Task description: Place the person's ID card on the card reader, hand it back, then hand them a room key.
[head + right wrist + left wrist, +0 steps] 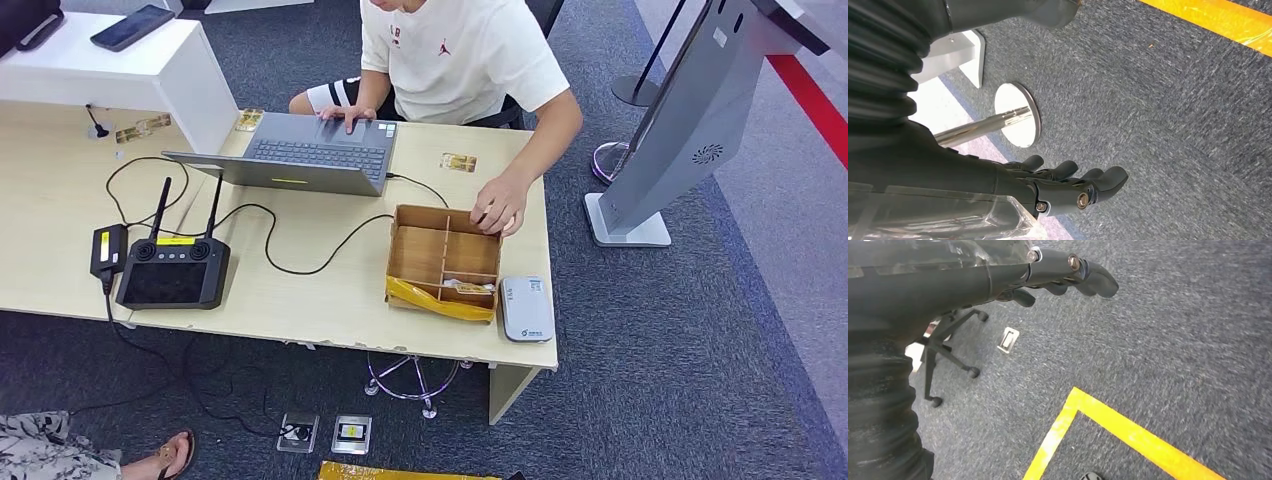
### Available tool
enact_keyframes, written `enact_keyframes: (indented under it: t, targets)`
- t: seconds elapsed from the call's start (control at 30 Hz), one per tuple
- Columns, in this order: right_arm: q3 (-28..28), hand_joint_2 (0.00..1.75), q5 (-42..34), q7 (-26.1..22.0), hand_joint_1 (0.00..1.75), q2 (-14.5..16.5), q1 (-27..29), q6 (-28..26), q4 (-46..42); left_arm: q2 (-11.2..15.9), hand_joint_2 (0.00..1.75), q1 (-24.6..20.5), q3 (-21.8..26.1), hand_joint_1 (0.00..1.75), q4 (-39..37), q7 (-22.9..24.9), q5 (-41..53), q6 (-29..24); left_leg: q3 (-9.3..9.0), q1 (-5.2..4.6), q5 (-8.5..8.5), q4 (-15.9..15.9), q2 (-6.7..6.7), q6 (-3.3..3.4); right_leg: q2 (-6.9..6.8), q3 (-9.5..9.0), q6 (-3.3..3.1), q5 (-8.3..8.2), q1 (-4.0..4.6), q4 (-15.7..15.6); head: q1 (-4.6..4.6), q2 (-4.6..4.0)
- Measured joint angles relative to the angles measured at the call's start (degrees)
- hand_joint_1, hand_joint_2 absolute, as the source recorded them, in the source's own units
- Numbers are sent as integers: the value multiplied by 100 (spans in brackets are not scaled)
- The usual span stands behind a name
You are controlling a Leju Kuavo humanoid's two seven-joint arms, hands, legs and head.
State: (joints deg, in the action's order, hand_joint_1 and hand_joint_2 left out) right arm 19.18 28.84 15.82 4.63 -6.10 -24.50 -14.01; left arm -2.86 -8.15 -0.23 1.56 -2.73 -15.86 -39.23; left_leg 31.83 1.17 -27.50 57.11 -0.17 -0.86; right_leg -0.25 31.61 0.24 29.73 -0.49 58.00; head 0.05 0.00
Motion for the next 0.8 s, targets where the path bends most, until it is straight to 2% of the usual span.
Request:
enact_keyframes:
  t: [0.27, 0.4, 0.43, 0.53, 0.57, 0.77, 0.8]
  targets:
    - [-1, 175, -156, -51, 0, -13, 16, 29, 0, -155, 175, 90, 251, 0, 233, 207, 618, 26, -1, 0, 0, 0, 0, 0, 1, 0, 0, 0, 0, 0, 1, 0]
    - [-11, 175, -446, -202, 0, -61, 156, 260, 0, -124, 175, 264, 347, 0, 384, 218, 837, 317, -1, 2, -3, 0, 0, -1, 3, 1, -1, 1, 1, 0, 0, 0]
    - [-17, 131, -533, -250, 0, -73, 202, 335, -1, -111, 175, 314, 352, 0, 423, 219, 869, 438, -1, 2, -4, 0, 1, -2, 3, 1, -1, 2, 1, 0, -1, 0]
    - [-69, 0, -797, -405, 0, -110, 326, 573, -3, -74, 44, 468, 356, 0, 544, 221, 953, 827, 0, 2, -5, -1, 3, -4, 5, 2, -2, 3, 2, 0, -1, 0]
    - [-99, 0, -891, -459, 0, -123, 365, 658, -5, -63, 0, 517, 357, 0, 593, 221, 981, 970, 0, 2, -5, -1, 3, -4, 5, 2, -2, 3, 2, 0, 1, 0]
    - [-360, 0, -1457, -777, 0, -207, 655, 1164, -94, 11, 0, 813, 355, 0, 914, 221, 1155, 1819, -1, -1, -6, -1, 3, -3, 6, 0, -2, 4, 0, -1, 1, 0]
    - [-406, 44, -1548, -828, 0, -218, 700, 1246, -111, 24, 0, 861, 355, 0, 962, 221, 1183, 1947, -1, -1, -6, -1, 3, -3, 6, 0, -2, 3, -1, -1, 1, 0]
